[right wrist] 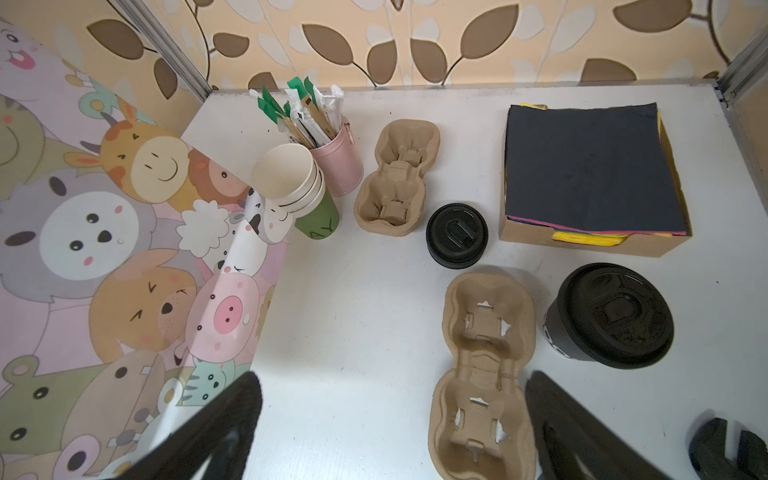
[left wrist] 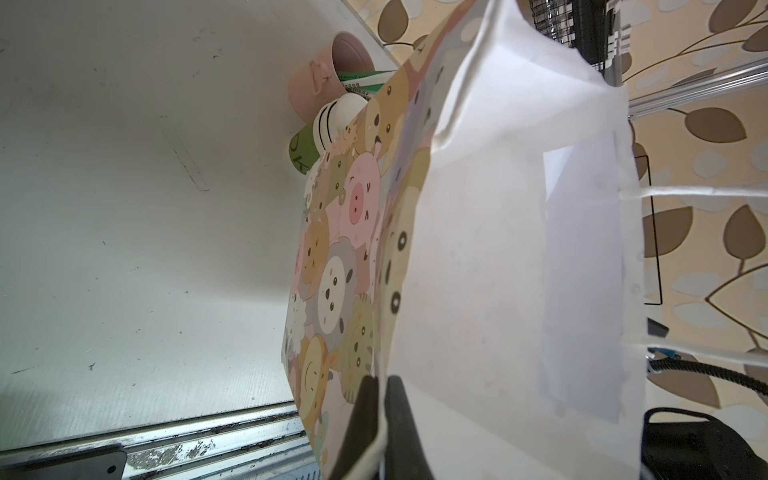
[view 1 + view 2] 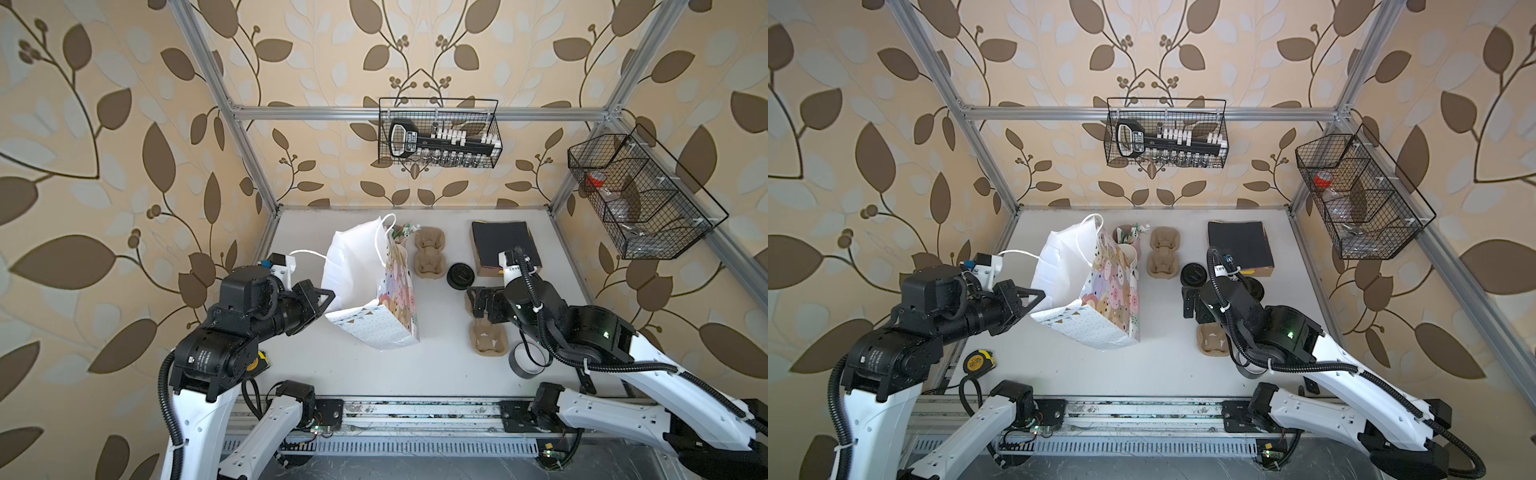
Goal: Pack the takeout coffee
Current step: 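Carry the gift bag toward the carrier and lower it onto the table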
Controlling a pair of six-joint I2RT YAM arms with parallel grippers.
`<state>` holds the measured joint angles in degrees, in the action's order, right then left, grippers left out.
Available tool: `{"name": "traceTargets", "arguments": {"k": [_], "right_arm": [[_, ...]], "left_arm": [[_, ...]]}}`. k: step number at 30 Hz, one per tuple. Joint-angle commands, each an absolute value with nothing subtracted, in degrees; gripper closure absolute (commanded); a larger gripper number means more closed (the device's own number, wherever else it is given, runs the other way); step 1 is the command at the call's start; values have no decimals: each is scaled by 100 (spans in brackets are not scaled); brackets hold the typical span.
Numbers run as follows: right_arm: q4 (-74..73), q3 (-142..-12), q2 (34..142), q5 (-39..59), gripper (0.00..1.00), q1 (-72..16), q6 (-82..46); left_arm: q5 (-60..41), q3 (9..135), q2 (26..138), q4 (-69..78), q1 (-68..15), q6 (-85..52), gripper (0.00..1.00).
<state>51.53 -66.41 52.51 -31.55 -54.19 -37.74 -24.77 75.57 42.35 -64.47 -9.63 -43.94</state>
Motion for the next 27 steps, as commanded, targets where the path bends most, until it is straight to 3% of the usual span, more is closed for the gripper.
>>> {"name": "traceTargets", "arguments": {"k": [1, 10, 19, 27], "right_arm": [[5077, -6497, 5203, -3236, 1, -5388, -3898], [4894, -6485, 5203, -2986, 1, -5419, -3909], [4662, -6668, 5405, -2759, 1, -5954, -4049], [4477, -6622, 5397, -2635, 2, -6337, -4191]], "left_arm": [[-2747, 7276, 4111, -6103, -918, -4474, 100], [-2348, 6525, 3990, -5981, -1285, -4446, 100], [-422, 6319, 4362, -5783, -3293, -4860, 100], [301, 6162, 4544, -5618, -3813, -5408, 100]]}}
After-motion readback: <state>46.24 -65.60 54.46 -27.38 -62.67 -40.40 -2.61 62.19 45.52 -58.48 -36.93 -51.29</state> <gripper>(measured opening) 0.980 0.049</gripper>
